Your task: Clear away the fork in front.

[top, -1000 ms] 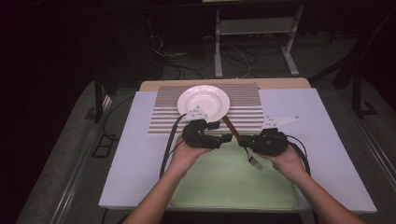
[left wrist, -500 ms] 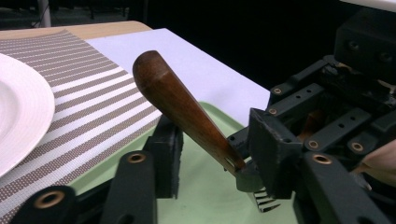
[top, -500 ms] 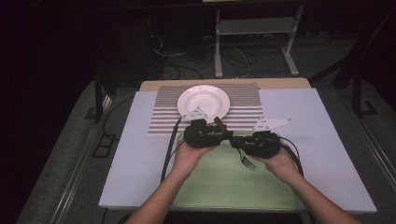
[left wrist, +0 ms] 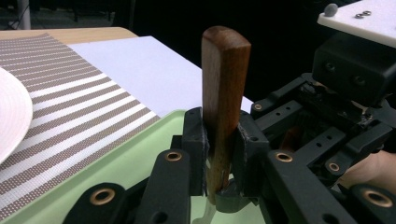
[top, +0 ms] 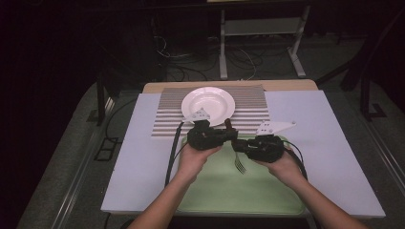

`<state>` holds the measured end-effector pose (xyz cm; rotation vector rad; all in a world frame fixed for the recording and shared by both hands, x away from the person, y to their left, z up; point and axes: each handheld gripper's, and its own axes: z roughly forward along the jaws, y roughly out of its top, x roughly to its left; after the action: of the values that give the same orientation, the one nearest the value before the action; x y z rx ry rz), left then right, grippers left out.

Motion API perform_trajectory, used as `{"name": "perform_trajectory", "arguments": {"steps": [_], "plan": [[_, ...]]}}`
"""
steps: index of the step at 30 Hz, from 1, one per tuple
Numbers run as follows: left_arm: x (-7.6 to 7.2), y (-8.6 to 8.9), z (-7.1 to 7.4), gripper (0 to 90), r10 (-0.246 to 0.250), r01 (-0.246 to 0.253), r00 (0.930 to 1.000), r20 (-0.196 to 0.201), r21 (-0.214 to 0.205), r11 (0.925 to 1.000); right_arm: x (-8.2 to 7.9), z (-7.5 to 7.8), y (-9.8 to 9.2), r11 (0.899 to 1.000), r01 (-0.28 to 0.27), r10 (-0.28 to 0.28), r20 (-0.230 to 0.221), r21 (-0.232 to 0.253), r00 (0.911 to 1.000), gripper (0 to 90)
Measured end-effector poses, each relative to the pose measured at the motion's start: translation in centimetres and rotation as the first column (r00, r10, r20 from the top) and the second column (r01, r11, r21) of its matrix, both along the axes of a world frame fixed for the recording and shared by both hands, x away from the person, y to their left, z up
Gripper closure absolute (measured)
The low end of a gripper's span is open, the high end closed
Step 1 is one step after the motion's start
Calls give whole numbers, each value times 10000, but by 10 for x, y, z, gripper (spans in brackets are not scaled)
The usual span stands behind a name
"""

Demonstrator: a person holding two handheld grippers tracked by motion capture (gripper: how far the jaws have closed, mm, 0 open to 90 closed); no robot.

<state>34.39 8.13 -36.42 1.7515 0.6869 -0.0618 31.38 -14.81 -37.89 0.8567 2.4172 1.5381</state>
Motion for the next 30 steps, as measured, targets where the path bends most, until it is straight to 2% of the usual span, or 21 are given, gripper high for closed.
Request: {"name": "perform_trajectory", "arguments": {"steps": [1, 7, 9, 10, 12, 14, 17, 22, 30], "plan": [[0, 0, 1, 777, 2, -2, 10000, 62, 10, 10000, 0, 0, -1, 10000, -40, 40, -24, 42, 10000, 749], [1, 11, 10, 789, 12, -22, 9991, 420, 236, 9997, 5, -3, -9, 9999, -146, 146, -109, -11, 9998, 460], [3, 16, 11, 796, 55, -71, 9990, 446, 347, 9994, 7, -5, -15, 9998, -87, 89, -82, 189, 9999, 371], [4, 19, 12, 798, 86, -107, 9989, 467, 441, 9990, 9, -7, -19, 9996, -26, 30, -164, 275, 9999, 306], [6, 24, 13, 801, 139, -164, 9986, 509, 489, 9987, 11, -9, -26, 9988, 258, -250, -199, 419, 9995, 240], [7, 30, 14, 802, 153, -179, 9984, 547, 479, 9987, 14, -13, -32, 9979, 417, -400, -356, 492, 9986, 135], [8, 37, 17, 802, 93, -122, 9980, 625, 472, 9988, 17, -18, -44, 9978, 587, -566, -634, 318, 9964, 99], [7, 47, 20, 802, -113, 75, 9976, 688, 559, 9984, 13, -20, -65, 9962, 856, -850, -352, 179, 9958, 52], [-1, 63, 23, 802, -349, 299, 9967, 727, 695, 9971, -5, -29, -101, 9905, 1372, -1372, -41, 32, 9905, 17]]}}
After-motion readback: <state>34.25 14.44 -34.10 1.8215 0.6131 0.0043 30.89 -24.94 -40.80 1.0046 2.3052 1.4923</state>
